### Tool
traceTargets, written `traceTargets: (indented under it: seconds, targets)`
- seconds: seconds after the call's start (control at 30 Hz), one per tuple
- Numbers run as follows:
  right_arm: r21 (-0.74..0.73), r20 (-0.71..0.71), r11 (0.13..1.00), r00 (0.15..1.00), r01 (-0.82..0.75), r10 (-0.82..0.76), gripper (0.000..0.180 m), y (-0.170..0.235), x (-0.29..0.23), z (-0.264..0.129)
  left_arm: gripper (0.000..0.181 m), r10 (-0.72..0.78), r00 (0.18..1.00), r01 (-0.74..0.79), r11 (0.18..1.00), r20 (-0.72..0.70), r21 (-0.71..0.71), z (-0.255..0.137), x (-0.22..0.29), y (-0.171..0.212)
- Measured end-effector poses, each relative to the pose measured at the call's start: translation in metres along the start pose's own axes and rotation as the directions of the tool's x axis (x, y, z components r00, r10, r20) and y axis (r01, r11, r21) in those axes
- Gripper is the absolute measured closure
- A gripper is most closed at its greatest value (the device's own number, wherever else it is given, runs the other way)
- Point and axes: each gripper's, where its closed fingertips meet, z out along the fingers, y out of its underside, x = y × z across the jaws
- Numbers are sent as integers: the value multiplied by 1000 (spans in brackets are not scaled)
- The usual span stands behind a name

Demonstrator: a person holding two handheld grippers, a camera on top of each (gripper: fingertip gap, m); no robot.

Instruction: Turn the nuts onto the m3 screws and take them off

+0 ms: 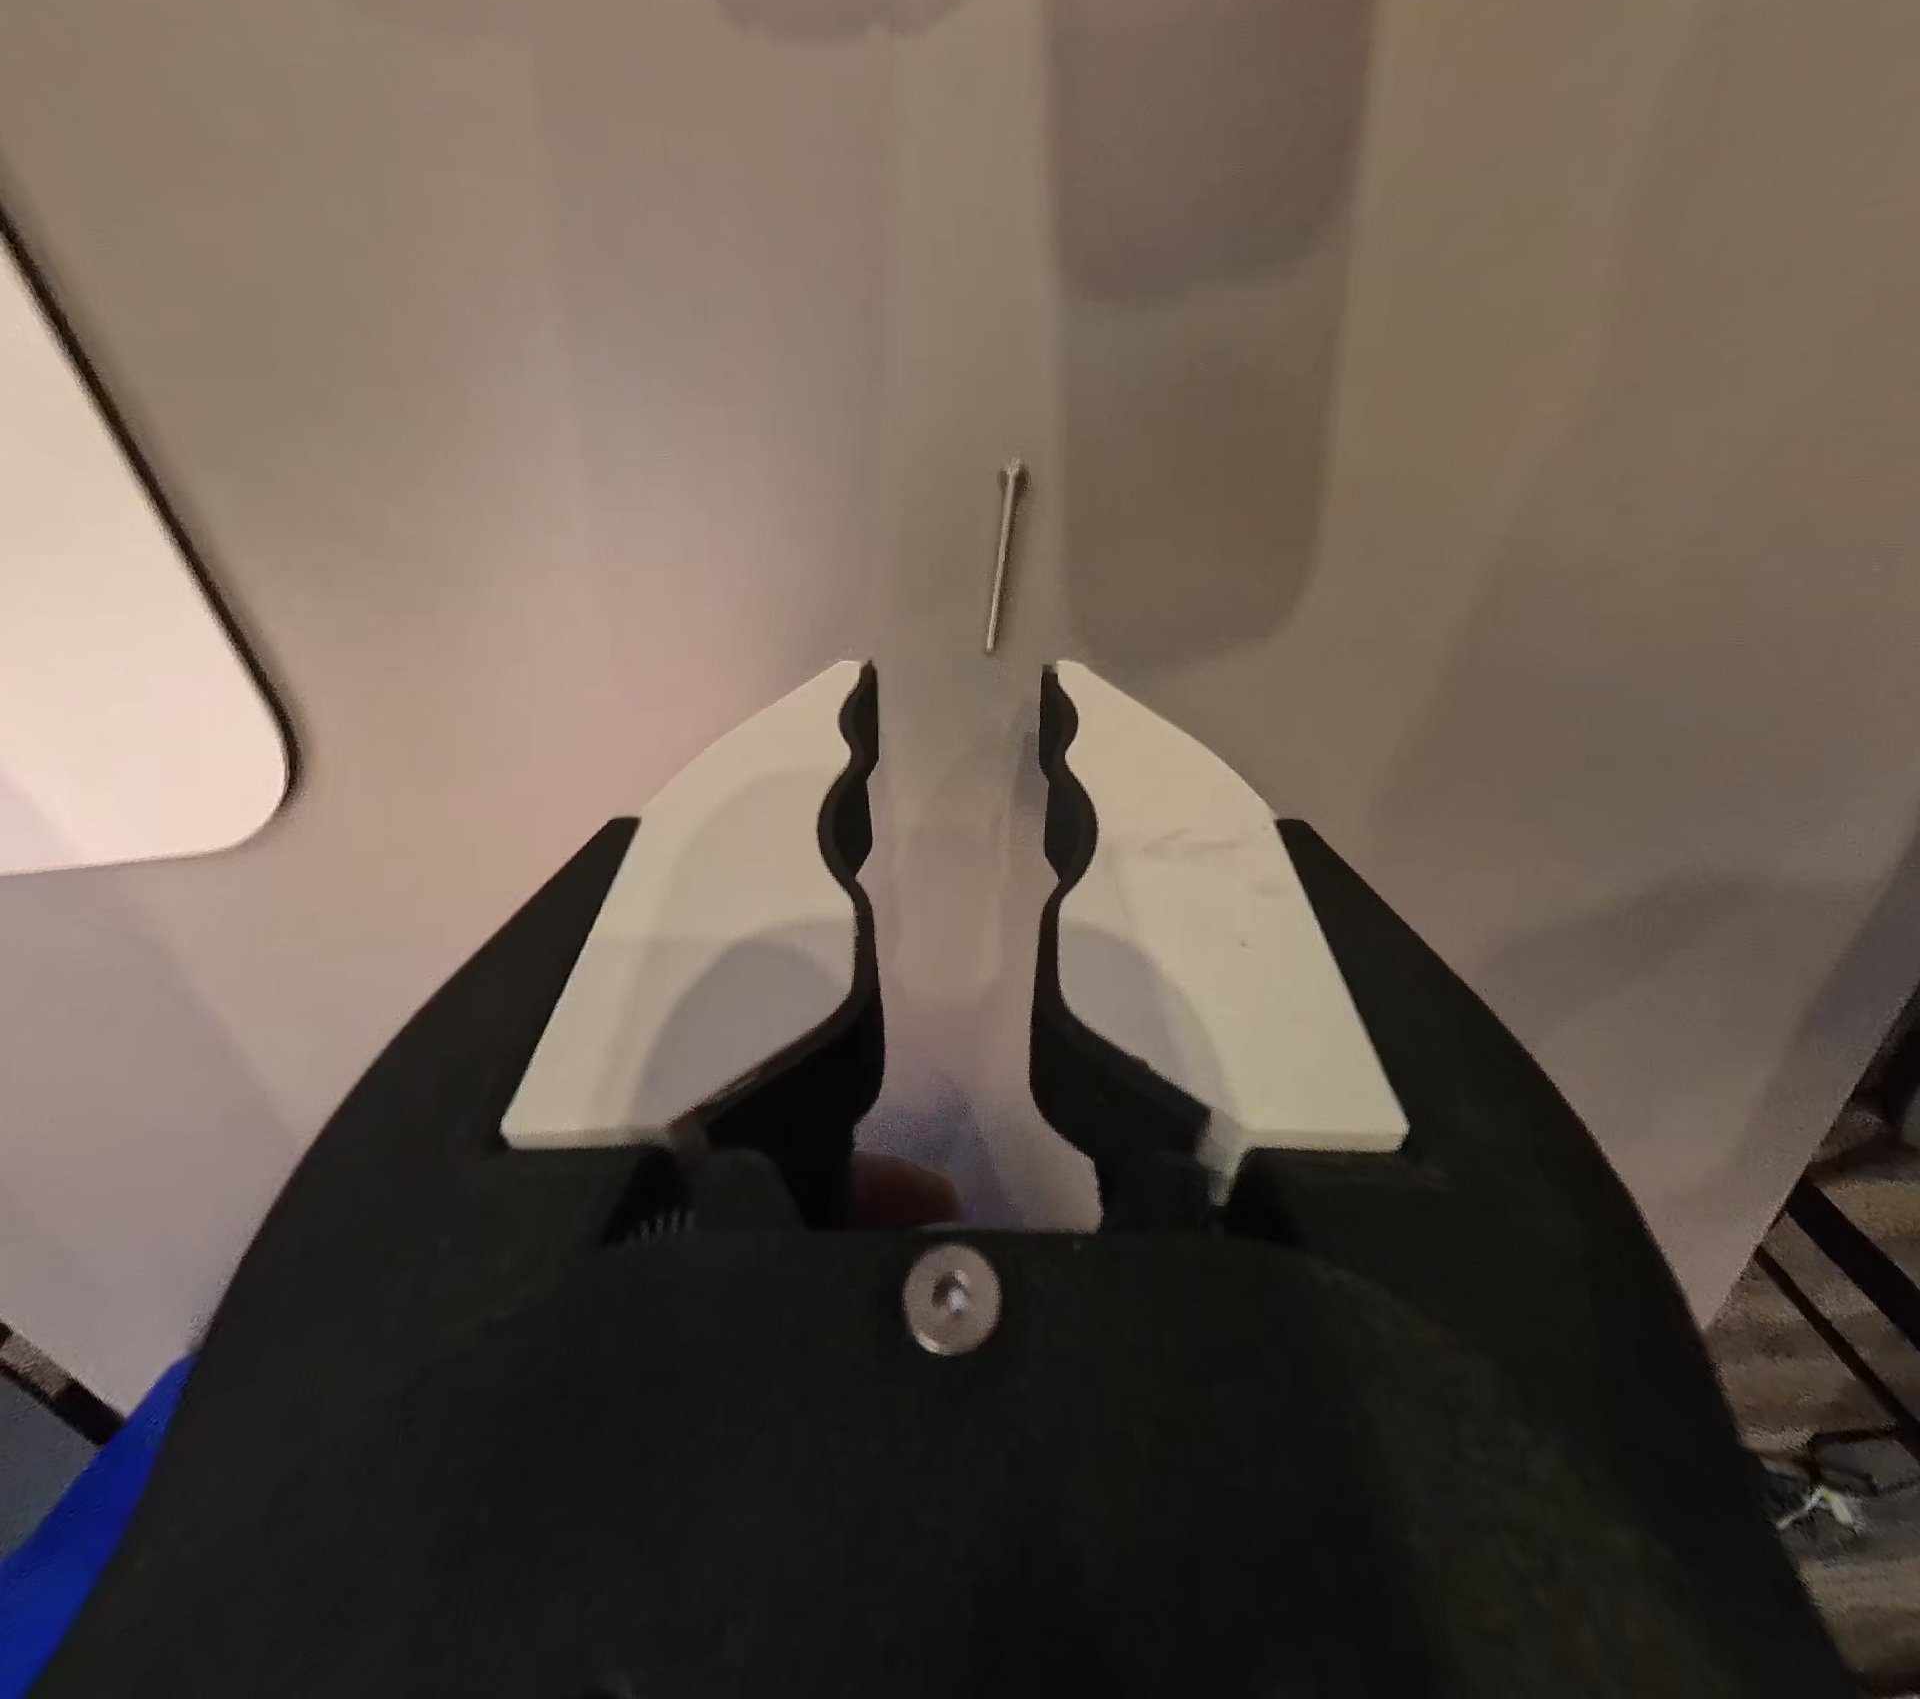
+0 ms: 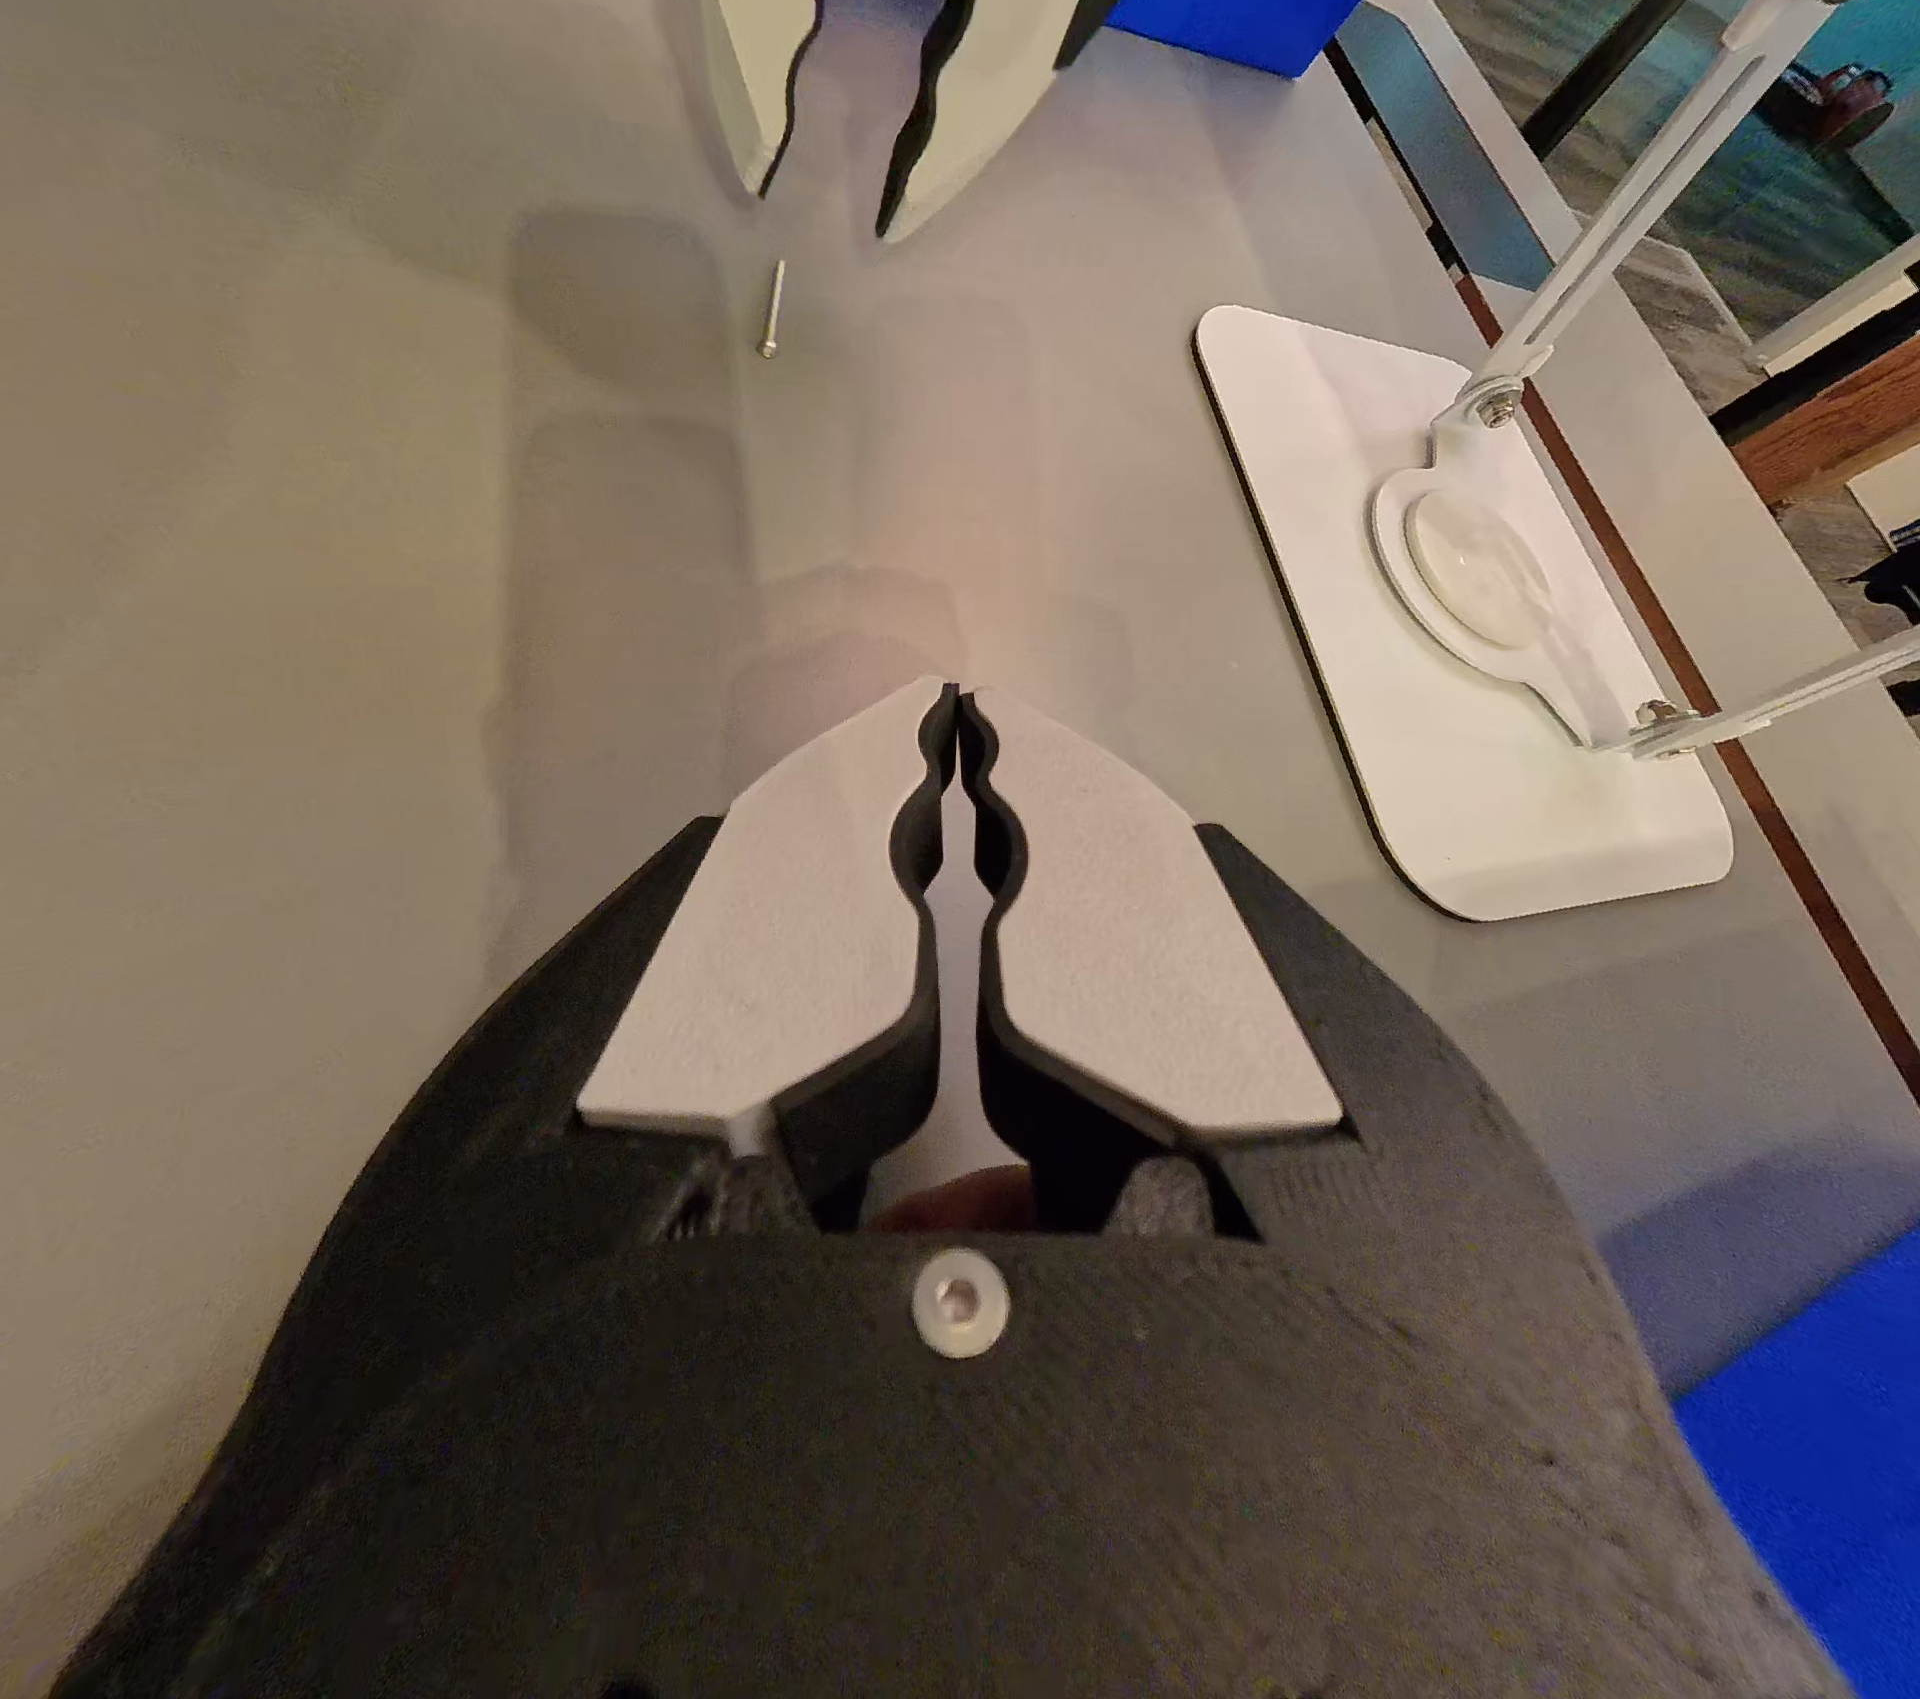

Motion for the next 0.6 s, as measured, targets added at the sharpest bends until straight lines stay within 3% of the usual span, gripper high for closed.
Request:
traceTargets:
  seconds: [0.2, 0.4, 0.5, 0.6]
  targets:
    - [1, 7, 1000, 1000, 2, -2, 180, 0, -2, 1, 150, -74, 989, 73, 997, 129, 12, -52, -12, 42]
    - [3, 7, 1000, 1000, 0, 0, 180, 0, -2, 1, 157, -167, 954, 206, 969, 248, -139, -127, -16, 140]
    - [1, 7, 1000, 1000, 4, -4, 180, 0, -2, 1, 160, -205, 941, 273, 931, 270, -243, -133, -14, 197]
    - [-1, 7, 1000, 1000, 4, -4, 180, 0, -2, 1, 162, -220, 950, 291, 883, 223, -368, -115, -4, 252]
